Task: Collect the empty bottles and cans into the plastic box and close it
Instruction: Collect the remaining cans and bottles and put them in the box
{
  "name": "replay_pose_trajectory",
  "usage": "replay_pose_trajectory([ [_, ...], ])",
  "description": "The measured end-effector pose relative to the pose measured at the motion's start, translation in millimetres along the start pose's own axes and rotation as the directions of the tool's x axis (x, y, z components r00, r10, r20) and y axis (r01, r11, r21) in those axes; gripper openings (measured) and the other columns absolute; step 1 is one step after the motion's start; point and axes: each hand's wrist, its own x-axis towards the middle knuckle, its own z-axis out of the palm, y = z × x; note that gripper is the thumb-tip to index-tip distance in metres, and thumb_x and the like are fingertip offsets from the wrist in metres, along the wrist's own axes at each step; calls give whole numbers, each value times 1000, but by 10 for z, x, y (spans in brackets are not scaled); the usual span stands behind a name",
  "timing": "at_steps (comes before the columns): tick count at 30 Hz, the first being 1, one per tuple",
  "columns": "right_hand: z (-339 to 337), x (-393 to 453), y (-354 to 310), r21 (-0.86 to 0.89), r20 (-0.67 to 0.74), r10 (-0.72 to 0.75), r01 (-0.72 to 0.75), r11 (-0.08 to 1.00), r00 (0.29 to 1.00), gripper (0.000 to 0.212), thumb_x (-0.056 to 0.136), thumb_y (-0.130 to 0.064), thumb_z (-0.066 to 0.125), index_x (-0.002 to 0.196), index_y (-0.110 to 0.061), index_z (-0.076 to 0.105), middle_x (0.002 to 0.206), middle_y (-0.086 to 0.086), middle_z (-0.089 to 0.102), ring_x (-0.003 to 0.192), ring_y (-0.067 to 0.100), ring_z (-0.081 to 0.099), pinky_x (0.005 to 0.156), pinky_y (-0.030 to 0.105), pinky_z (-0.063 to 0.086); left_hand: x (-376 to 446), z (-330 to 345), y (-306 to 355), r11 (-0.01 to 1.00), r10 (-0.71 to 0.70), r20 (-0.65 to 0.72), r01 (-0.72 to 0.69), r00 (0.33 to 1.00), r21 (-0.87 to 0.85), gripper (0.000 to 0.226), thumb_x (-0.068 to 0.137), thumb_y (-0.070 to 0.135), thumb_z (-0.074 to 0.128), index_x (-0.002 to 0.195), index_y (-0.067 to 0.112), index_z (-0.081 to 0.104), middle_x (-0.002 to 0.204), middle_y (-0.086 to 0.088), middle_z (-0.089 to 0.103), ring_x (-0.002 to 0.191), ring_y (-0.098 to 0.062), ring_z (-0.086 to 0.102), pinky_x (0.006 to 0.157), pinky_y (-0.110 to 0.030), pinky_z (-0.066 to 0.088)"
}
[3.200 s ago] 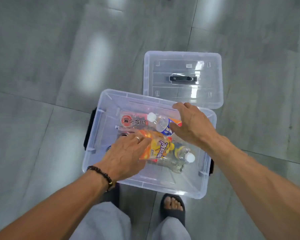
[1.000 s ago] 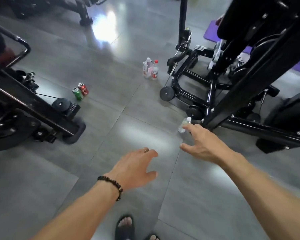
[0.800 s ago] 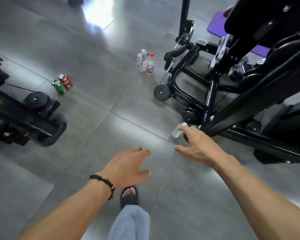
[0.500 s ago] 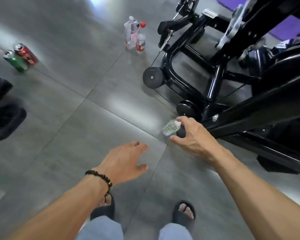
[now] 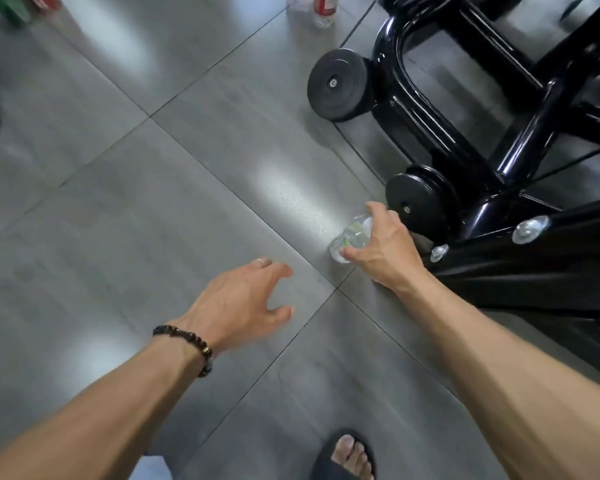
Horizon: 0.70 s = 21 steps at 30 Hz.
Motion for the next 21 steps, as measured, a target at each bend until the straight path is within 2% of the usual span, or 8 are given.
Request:
replay_pose_trajectory([
  [5,84,114,84,-12,-36,-52,51,999,998,51,79,-23,69,124,-16,46,118,11,54,98,25,50,81,33,40,59,48,6,999,-31,-7,31,999,-14,52,83,48,55,130,28,43,121,6,54,107,-19,57,90,-37,46],
  [9,-91,65,-248,-4,6,-131,131,991,991,51,77,-28,71,121,-18,48,112,6,56,93,21,50,78,32,42,-112,-193,-35,997,-70,-6,70,998,-27,51,83,50,55,129,28,43,123,6,53,107,-19,57,90,-39,46],
  [14,-533,-53,-1168,5,75,-194,194,981,978,51,76,-31,73,120,-21,48,105,6,57,95,25,55,80,37,49,-482,-867,-160,994,-108,-14,107,994,-28,52,84,51,54,129,29,43,123,7,53,109,-17,56,91,-36,46],
  [17,-856,-101,-1909,-4,87,-232,234,972,969,52,75,-34,73,121,-24,48,104,5,56,96,24,55,79,34,47,-703,-1461,-326,990,-136,-41,135,990,-34,52,83,52,53,129,30,43,124,8,52,111,-17,54,91,-35,45],
  [21,-1274,-117,-2927,-22,88,-261,264,964,961,53,75,-36,71,122,-28,48,103,0,53,94,24,57,78,34,49,-964,-2299,-622,980,-191,-72,186,979,-68,60,77,62,39,128,32,42,124,8,52,112,-18,54,93,-36,44],
])
